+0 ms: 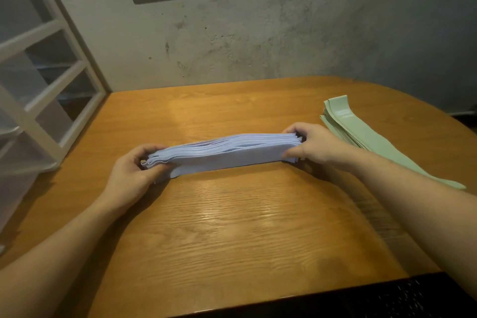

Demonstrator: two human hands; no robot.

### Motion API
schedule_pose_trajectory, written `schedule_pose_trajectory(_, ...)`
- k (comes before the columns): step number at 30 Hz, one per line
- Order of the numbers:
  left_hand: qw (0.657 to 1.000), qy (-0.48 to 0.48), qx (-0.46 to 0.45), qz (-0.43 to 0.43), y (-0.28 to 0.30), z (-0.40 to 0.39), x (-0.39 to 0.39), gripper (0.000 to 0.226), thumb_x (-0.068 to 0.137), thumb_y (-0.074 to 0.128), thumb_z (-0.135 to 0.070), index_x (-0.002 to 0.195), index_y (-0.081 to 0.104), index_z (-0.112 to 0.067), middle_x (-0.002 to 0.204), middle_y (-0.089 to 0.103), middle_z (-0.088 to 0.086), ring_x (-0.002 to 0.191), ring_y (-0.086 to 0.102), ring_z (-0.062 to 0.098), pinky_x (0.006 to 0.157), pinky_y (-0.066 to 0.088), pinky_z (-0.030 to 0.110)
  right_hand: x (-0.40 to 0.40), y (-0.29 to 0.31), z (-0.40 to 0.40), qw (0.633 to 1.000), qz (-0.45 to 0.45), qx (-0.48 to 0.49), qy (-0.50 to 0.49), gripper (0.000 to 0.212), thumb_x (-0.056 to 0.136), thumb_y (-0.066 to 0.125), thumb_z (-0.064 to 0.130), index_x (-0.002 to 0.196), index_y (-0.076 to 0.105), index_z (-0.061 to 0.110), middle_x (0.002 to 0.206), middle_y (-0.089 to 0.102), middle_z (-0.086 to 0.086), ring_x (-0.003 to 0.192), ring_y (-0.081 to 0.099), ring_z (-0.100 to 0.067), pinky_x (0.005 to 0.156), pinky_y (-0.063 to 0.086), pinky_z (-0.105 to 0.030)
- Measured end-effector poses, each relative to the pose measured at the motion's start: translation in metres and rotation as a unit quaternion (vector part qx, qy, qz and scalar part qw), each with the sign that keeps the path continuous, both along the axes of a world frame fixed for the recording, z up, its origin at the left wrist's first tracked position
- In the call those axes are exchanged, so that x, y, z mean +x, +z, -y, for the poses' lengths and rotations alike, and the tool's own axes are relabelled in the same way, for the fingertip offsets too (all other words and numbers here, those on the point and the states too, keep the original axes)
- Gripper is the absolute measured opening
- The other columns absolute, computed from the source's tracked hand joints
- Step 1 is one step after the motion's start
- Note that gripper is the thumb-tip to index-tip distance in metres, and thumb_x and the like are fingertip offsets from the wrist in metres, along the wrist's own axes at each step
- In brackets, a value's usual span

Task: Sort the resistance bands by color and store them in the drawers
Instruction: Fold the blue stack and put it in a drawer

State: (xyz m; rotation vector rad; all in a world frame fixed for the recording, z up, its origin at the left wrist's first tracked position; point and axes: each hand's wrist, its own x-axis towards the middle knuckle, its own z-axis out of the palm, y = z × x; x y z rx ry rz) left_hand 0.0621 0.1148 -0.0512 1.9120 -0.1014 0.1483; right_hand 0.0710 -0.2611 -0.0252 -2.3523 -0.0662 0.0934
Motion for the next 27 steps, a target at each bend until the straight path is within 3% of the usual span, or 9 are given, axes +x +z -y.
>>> schedule_pose_trajectory(2, 1.000, 0.001, 0.006, 0.006, 0.000, -0.004, 0.000, 0.039, 0.082, 0.074, 0.008, 0.098, 0.067, -0.026, 0.078, 0.073, -0.018, 0.066, 0.062, -0.004, 0.063, 0.050, 0.009, -0.004, -0.007, -0.004, 0.998, 0.006, 0.066, -0.014, 0.044, 0.078, 0.084, 0.009, 0.115, 0.064, 0.021, 0.102, 0.067, 0.001, 0.078, 0.062, -0.007, 0.060, 0.049, -0.015)
schedule_pose_trajectory(5, 1.000, -0.014, -0.006, -0.011, 0.003, -0.008, 0.000, 0.033, 0.084, 0.075, 0.003, 0.105, 0.068, -0.021, 0.086, 0.073, -0.006, 0.070, 0.063, 0.002, 0.062, 0.052, 0.012, -0.012, -0.017, -0.009, 0.987, -0.003, 0.155, -0.042, 0.048, 0.080, 0.081, 0.004, 0.121, 0.062, 0.022, 0.098, 0.066, -0.004, 0.067, 0.061, -0.010, 0.051, 0.048, -0.020)
schedule_pose_trajectory(9, 0.999, -0.024, 0.012, -0.024, 0.005, -0.013, -0.001, 0.037, 0.082, 0.076, 0.001, 0.108, 0.065, -0.022, 0.089, 0.073, -0.011, 0.075, 0.064, 0.002, 0.066, 0.052, 0.013, -0.016, -0.018, -0.007, 0.985, -0.020, 0.168, -0.043, 0.053, 0.083, 0.080, 0.011, 0.127, 0.055, 0.028, 0.104, 0.067, -0.001, 0.078, 0.064, -0.012, 0.056, 0.051, -0.020)
schedule_pose_trajectory(13, 0.996, -0.052, 0.030, -0.060, 0.011, -0.018, 0.001, 0.051, 0.084, 0.074, 0.003, 0.123, 0.060, -0.027, 0.104, 0.068, -0.006, 0.083, 0.068, 0.000, 0.075, 0.053, 0.011, -0.013, -0.019, -0.005, 0.982, -0.039, 0.178, -0.044, 0.036, 0.082, 0.081, 0.011, 0.111, 0.065, 0.025, 0.096, 0.069, -0.010, 0.069, 0.059, -0.019, 0.053, 0.045, -0.032)
schedule_pose_trajectory(16, 0.996, -0.035, 0.049, -0.072, 0.014, -0.017, 0.001, 0.036, 0.084, 0.076, -0.003, 0.114, 0.067, -0.021, 0.091, 0.075, -0.008, 0.080, 0.069, 0.001, 0.067, 0.051, 0.007, -0.011, -0.017, -0.006, 0.975, -0.048, 0.207, -0.066, 0.034, 0.080, 0.082, 0.009, 0.107, 0.067, 0.022, 0.090, 0.070, -0.007, 0.065, 0.058, -0.015, 0.051, 0.043, -0.029)
schedule_pose_trajectory(18, 0.996, -0.017, 0.044, -0.078, 0.015, -0.014, 0.001, 0.026, 0.084, 0.076, -0.004, 0.107, 0.068, -0.013, 0.083, 0.075, -0.009, 0.069, 0.066, -0.001, 0.061, 0.051, 0.008, -0.010, -0.015, -0.010, 0.971, -0.046, 0.222, -0.081, 0.035, 0.080, 0.083, 0.011, 0.109, 0.068, 0.023, 0.095, 0.072, -0.004, 0.070, 0.063, -0.012, 0.054, 0.049, -0.025)
schedule_pose_trajectory(20, 0.994, -0.010, 0.048, -0.095, 0.017, -0.014, 0.000, 0.025, 0.085, 0.076, -0.010, 0.107, 0.065, -0.012, 0.089, 0.074, 0.001, 0.066, 0.065, 0.000, 0.063, 0.054, 0.015, -0.011, -0.010, -0.014, 0.967, -0.054, 0.230, -0.093, 0.035, 0.082, 0.081, 0.014, 0.112, 0.067, 0.024, 0.101, 0.072, -0.002, 0.083, 0.068, -0.014, 0.062, 0.058, -0.025)
schedule_pose_trajectory(23, 0.992, -0.008, 0.005, -0.125, 0.022, -0.013, -0.005, 0.027, 0.087, 0.074, -0.020, 0.110, 0.061, -0.013, 0.101, 0.069, 0.011, 0.075, 0.069, 0.012, 0.063, 0.057, 0.027, -0.012, -0.005, -0.016, 0.960, -0.060, 0.254, -0.101, 0.030, 0.085, 0.078, 0.018, 0.113, 0.070, 0.023, 0.106, 0.074, -0.003, 0.094, 0.071, -0.019, 0.078, 0.058, -0.031)
schedule_pose_trajectory(27, 0.985, -0.024, -0.090, -0.147, 0.027, -0.003, -0.012, 0.033, 0.088, 0.068, -0.013, 0.119, 0.059, -0.010, 0.115, 0.064, 0.016, 0.092, 0.067, 0.025, 0.065, 0.060, 0.030, -0.008, -0.004, -0.021, 0.939, -0.043, 0.308, -0.148, 0.040, 0.085, 0.077, 0.018, 0.122, 0.063, 0.023, 0.114, 0.070, -0.007, 0.101, 0.070, -0.025, 0.083, 0.059, -0.038)
